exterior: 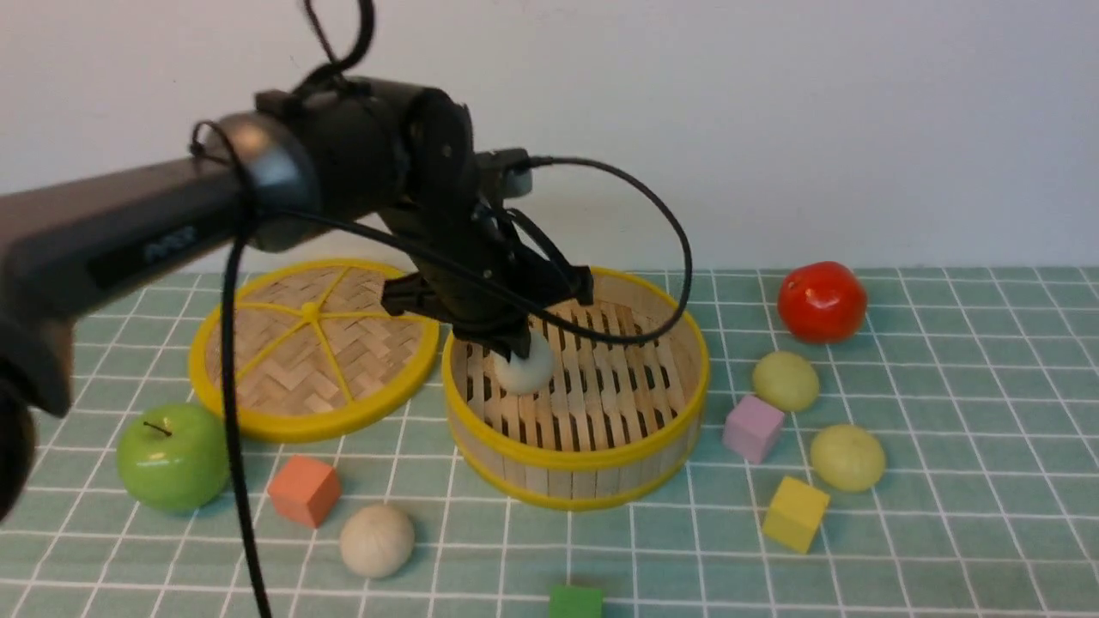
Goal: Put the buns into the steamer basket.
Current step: Use the left arm to put the steamed stuffed bun into the steamer, then use the left arm to grab a steamed stuffed bun
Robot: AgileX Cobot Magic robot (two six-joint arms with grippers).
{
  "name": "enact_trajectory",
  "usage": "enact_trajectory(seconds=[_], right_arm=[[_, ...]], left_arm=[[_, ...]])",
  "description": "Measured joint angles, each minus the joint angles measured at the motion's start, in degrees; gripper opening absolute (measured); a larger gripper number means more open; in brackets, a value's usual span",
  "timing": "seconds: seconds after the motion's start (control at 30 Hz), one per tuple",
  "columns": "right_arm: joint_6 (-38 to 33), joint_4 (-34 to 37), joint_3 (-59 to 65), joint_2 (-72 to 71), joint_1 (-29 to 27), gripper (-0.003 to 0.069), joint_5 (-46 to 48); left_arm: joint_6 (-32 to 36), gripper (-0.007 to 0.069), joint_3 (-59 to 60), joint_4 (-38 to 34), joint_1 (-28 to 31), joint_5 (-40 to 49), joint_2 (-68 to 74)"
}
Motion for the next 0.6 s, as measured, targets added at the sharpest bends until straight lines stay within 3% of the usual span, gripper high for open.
enact_trajectory(seconds=[0.17, 0.37, 0.57, 0.6], right_arm=[[0.0, 0.0, 0.0, 0.0, 0.0, 0.0239, 0.0], [0.0, 0.0, 0.0, 0.0, 0.0, 0.0239, 0.0], [0.0, 0.0, 0.0, 0.0, 0.0, 0.0239, 0.0], [0.0, 0.0, 0.0, 0.0, 0.0, 0.0239, 0.0]], left_arm=[[0.0, 0.0014, -0.4, -0.7, -0.1, 0.3, 4.1], [0.0, 0.0092, -1.6, -1.1, -0.1, 1.1, 4.2], [0.0, 0.0322, -8.7, -0.9, -0.1, 12.5, 3.0], [0.0, 0.0322, -8.9, -0.9, -0.1, 12.8, 2.8]])
